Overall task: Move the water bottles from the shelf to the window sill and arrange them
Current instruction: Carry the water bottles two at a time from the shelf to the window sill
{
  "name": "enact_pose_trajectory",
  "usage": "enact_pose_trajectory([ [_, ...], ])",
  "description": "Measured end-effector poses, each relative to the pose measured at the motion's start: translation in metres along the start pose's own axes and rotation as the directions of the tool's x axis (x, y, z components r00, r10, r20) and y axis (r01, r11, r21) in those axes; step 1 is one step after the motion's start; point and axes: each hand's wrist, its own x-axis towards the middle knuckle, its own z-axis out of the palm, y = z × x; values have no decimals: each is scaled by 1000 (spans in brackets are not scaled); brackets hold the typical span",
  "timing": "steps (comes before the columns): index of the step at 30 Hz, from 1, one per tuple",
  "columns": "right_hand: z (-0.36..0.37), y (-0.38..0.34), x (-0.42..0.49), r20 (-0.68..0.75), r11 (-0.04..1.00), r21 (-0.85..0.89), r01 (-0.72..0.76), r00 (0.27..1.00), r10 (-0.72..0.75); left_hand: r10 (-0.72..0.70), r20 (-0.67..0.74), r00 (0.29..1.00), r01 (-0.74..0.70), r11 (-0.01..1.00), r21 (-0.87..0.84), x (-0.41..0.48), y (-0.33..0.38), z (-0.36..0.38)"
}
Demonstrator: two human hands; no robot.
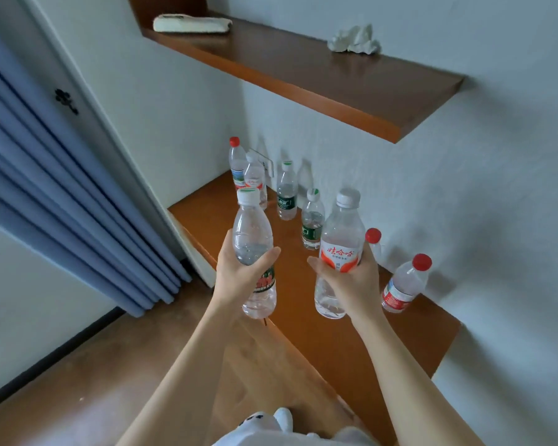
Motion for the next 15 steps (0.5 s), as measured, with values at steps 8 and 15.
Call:
enact_pose_trajectory([
  [8,58,-14,-30,353,993,87,85,929,-111,-68,-371,926,71,997,-5,-66,-4,-69],
  [15,112,-23,-76,591,980,159,117,784,-189,-134,-638,758,131,990,-53,-146,-19,-123],
])
